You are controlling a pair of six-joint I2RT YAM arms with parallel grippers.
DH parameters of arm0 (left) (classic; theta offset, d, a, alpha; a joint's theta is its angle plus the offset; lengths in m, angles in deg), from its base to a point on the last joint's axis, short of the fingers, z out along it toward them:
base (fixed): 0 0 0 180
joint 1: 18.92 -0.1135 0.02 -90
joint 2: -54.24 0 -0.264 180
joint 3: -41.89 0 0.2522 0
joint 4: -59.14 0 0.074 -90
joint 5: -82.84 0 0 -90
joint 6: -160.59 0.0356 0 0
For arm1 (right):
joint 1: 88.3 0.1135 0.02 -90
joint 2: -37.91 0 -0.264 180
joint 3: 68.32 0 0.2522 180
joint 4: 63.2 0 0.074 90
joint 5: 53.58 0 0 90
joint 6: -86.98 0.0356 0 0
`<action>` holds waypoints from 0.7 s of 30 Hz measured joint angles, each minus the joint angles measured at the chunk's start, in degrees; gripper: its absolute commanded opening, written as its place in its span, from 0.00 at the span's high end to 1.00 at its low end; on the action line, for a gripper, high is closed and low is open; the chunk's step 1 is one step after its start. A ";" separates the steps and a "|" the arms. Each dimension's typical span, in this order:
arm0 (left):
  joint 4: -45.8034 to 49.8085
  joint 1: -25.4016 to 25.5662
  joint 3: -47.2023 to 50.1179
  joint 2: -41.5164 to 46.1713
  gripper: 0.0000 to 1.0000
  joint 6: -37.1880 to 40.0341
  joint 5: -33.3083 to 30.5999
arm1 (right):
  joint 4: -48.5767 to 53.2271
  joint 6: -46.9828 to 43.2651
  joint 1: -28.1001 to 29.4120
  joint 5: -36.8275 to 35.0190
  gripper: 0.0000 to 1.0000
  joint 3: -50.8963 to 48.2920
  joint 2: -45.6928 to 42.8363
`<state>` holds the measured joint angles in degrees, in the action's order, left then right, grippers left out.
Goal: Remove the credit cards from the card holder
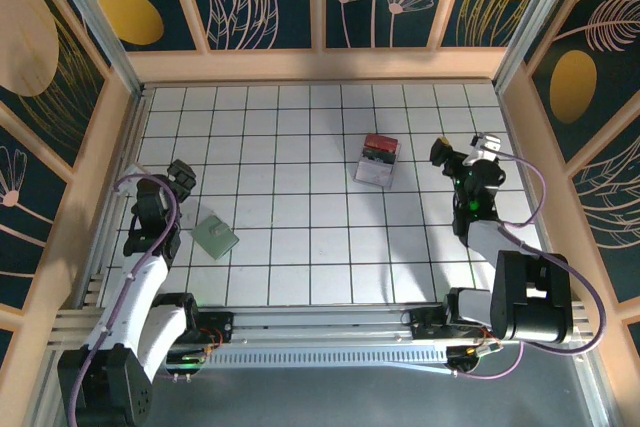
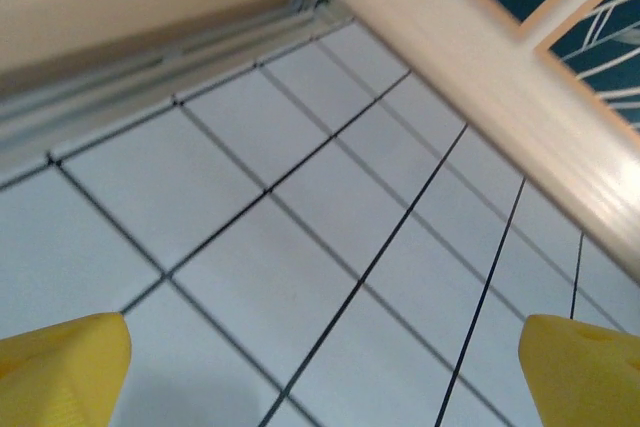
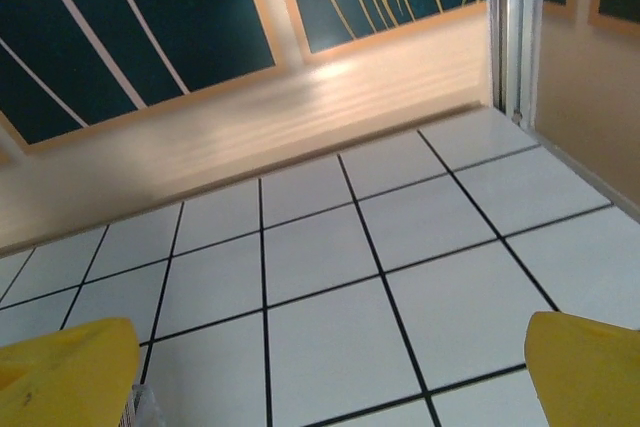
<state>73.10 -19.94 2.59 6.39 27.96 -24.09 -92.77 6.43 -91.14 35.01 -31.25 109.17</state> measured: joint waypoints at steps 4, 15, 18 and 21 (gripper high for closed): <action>6.29 2.67 0.04 -0.33 0.01 -4.26 1.97 | 5.16 2.40 0.59 -0.81 0.01 0.22 -0.02; 20.85 13.90 0.02 -4.61 0.01 -12.63 1.22 | 16.65 5.14 4.46 -4.57 0.01 3.74 -1.86; 24.26 17.00 0.00 -7.19 0.01 -14.12 1.25 | 18.38 5.70 5.75 -5.51 0.01 3.78 -3.08; 25.62 18.49 0.00 -10.29 0.01 -14.53 1.79 | 19.96 5.97 7.21 -6.62 0.01 3.93 -4.04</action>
<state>98.72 -1.45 2.59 -3.91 13.42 -22.30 -72.81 12.40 -83.92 28.39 -27.32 105.13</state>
